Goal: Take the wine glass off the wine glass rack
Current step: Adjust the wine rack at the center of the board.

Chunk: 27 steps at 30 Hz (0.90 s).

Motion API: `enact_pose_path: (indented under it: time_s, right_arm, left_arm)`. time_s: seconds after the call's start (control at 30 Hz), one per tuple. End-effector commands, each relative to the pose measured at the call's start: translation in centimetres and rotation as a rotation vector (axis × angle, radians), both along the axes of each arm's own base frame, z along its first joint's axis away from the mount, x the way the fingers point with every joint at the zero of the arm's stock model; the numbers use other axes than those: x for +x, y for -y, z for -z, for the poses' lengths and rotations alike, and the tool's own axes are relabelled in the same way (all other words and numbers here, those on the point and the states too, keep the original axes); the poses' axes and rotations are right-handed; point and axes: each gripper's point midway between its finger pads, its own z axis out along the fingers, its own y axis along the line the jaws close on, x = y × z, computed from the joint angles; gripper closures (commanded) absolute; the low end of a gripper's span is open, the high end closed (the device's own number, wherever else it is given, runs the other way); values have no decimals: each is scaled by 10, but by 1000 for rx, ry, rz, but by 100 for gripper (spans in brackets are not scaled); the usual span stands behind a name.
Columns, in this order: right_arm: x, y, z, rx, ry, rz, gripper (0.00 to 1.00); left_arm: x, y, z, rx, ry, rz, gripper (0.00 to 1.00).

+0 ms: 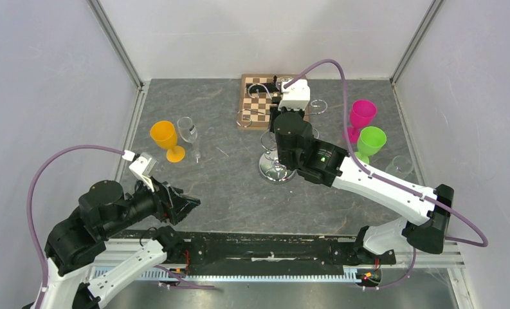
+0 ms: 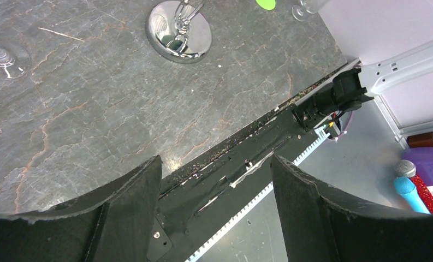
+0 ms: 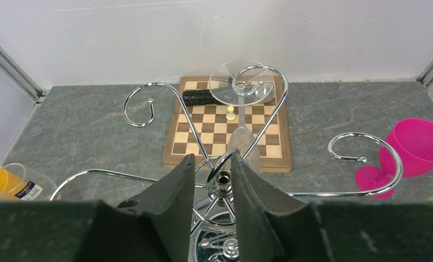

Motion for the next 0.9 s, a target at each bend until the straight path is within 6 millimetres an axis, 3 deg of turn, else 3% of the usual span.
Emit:
enact_pose_path:
  time_s: [0.0, 0.37, 0.4, 0.57, 0.87]
  right_arm:
    - [1, 2, -19, 41, 43, 29, 70]
    - [0, 2, -6, 31, 32, 27, 85]
    - [0, 2, -6, 34, 31, 25, 84]
    - [0, 1, -6, 52, 28, 23, 58]
    - [2, -1, -2, 47, 23, 31, 58]
  left_arm:
    - [0, -4, -9, 2, 44, -2, 21]
    - [0, -6, -7, 2, 41, -9, 21]
    - [-1, -6, -7, 2, 41, -10, 21]
    - [-1, -7, -8, 0, 40, -12, 21]
    - [-3, -9, -7, 1, 42, -15, 20]
